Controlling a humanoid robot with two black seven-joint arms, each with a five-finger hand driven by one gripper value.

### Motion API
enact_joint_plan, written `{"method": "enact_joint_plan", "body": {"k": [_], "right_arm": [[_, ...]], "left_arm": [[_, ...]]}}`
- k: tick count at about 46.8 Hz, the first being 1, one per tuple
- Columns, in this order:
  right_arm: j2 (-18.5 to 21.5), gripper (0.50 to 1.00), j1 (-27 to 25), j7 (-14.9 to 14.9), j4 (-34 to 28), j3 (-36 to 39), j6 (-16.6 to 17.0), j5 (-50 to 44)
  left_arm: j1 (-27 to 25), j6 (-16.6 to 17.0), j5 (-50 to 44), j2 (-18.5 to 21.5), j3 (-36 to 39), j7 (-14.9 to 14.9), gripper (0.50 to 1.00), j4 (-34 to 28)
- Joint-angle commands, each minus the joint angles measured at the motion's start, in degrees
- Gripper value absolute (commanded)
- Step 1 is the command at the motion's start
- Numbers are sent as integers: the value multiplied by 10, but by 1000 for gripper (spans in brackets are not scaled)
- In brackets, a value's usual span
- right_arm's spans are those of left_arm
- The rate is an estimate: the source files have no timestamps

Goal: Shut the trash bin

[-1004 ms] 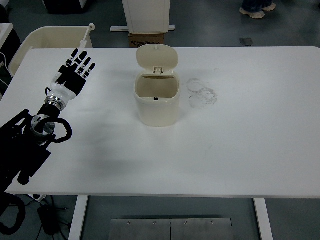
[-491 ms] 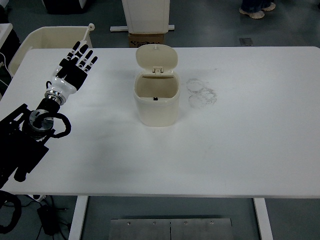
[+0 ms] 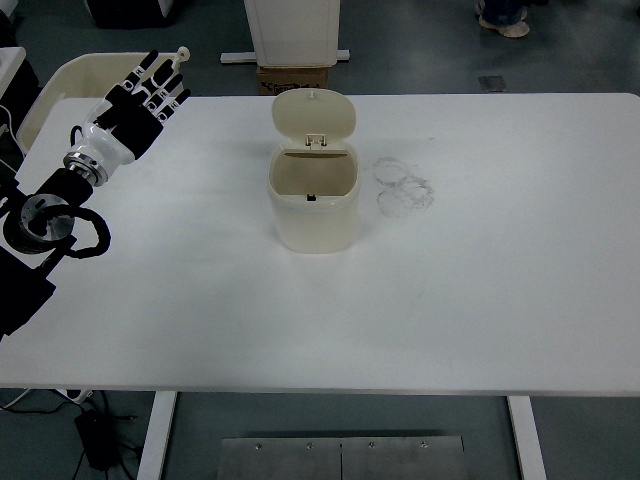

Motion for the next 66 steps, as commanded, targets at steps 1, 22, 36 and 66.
{"method": "enact_joint_plan", "body": {"k": [1, 22, 36, 66], "right_arm": [[0, 993, 0, 0, 1, 1, 0, 0], [0, 993, 0, 0, 0, 0, 0, 0], [0, 993, 0, 0, 0, 0, 0, 0], [0, 993, 0, 0, 0, 0, 0, 0]], "left_arm": [[-3, 1, 8, 17, 11, 12, 1000, -16], [-52, 1, 78, 61, 59, 36, 1000, -36], [-107, 1, 170, 67, 115, 56, 1000, -37], [-248, -13, 178, 69, 299, 58, 1000, -82]]}}
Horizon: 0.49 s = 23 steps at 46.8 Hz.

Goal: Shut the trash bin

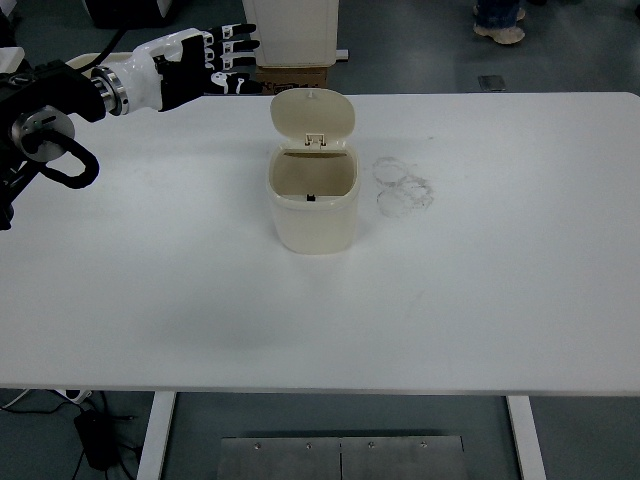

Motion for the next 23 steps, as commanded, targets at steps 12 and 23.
{"method": "enact_joint_plan", "body": {"k": [12, 23], "right_arm": [[0, 993, 0, -1, -1, 0, 0, 0], [0, 993, 0, 0, -1, 1, 0, 0]], "left_arm": [[-16, -5, 2, 4, 14, 20, 1000, -7], [-33, -19, 55, 6, 41, 36, 1000, -72]]}}
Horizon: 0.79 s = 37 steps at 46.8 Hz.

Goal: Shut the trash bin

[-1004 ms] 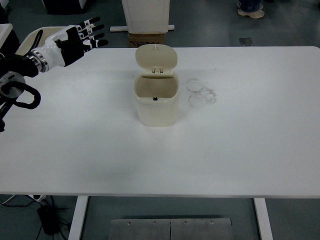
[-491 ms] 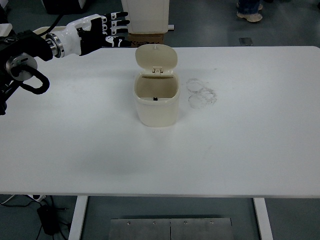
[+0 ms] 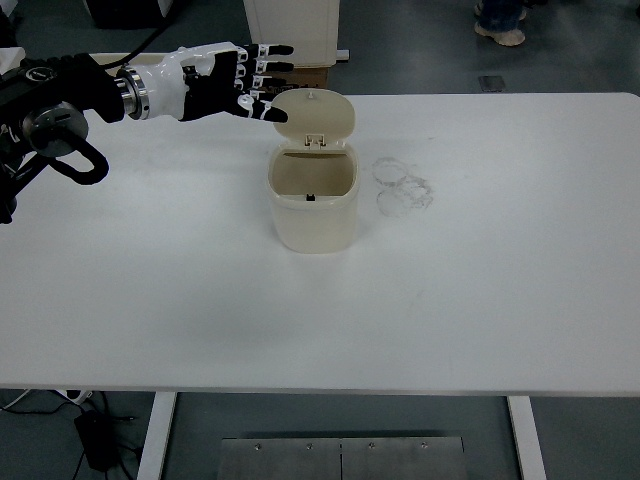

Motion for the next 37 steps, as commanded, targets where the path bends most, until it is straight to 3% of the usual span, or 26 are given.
{"method": "enact_joint_plan", "body": {"k": [1, 7, 37], "right_arm": [[0, 993, 0, 0, 0, 1, 0, 0], [0, 993, 0, 0, 0, 0, 0, 0], [0, 993, 0, 0, 0, 0, 0, 0]], "left_arm": [[-11, -8, 24, 2, 12, 1, 1000, -15], [-43, -31, 41, 4, 37, 1, 1000, -22], [-151, -47, 67, -4, 187, 2, 1000, -64]]}}
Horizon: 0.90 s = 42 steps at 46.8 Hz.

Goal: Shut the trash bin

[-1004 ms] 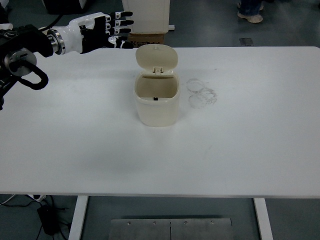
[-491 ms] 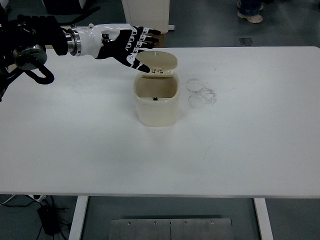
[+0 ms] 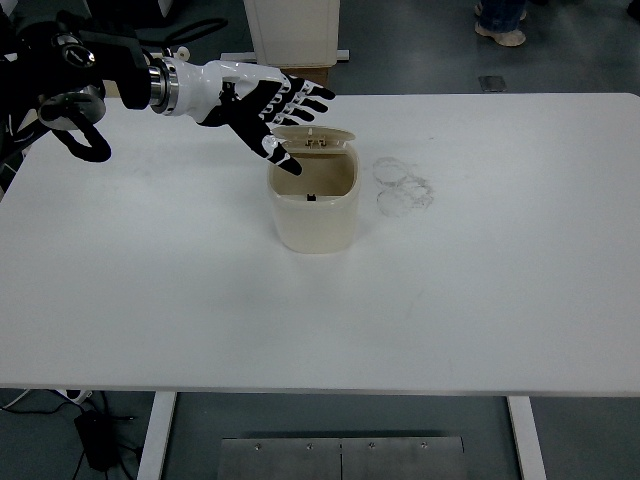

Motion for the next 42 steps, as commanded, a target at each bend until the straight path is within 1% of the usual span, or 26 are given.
{"method": "enact_joint_plan", "body": {"k": [1, 4, 16, 27, 42], "right_arm": [[0, 993, 0, 0, 0, 0, 0, 0], [0, 993, 0, 0, 0, 0, 0, 0], [0, 993, 0, 0, 0, 0, 0, 0], [0, 993, 0, 0, 0, 0, 0, 0], [0, 993, 0, 0, 0, 0, 0, 0]], "left_arm": [[-12, -7, 2, 0, 13, 0, 1000, -9], [-18, -14, 4, -1, 20, 0, 1000, -14], [-30, -12, 19, 2, 54, 0, 1000, -51], [-31, -12, 37, 3, 75, 0, 1000, -62], [-28, -9, 62, 1, 82, 0, 1000, -72]]}}
